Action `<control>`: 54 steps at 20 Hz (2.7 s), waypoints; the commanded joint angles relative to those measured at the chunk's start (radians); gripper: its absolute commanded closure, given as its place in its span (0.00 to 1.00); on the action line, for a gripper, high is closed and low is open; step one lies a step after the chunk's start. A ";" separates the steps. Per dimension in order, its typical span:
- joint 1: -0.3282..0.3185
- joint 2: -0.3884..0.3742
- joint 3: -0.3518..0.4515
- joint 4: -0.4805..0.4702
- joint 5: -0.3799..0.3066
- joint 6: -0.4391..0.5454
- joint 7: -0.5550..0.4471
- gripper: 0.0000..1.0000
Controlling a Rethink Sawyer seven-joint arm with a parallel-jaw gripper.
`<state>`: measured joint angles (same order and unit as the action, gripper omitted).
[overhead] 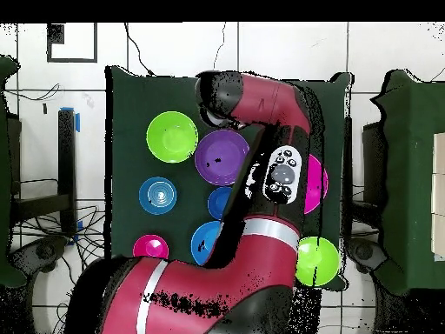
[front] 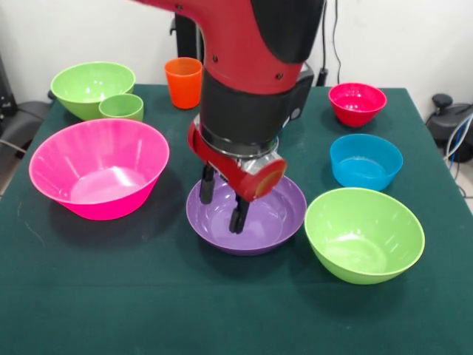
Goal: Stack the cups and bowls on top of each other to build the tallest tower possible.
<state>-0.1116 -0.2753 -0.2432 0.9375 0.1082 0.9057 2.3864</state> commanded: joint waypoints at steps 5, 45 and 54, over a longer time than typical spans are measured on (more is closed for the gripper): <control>-0.034 0.138 0.139 -0.068 -0.038 -0.124 -0.074 0.00; 0.054 0.159 0.000 -0.150 0.070 0.080 0.199 0.00; 0.068 0.213 -0.045 -0.118 0.113 0.022 0.305 0.00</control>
<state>-0.0681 -0.1265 -0.3225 0.7717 0.1914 0.9607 2.4042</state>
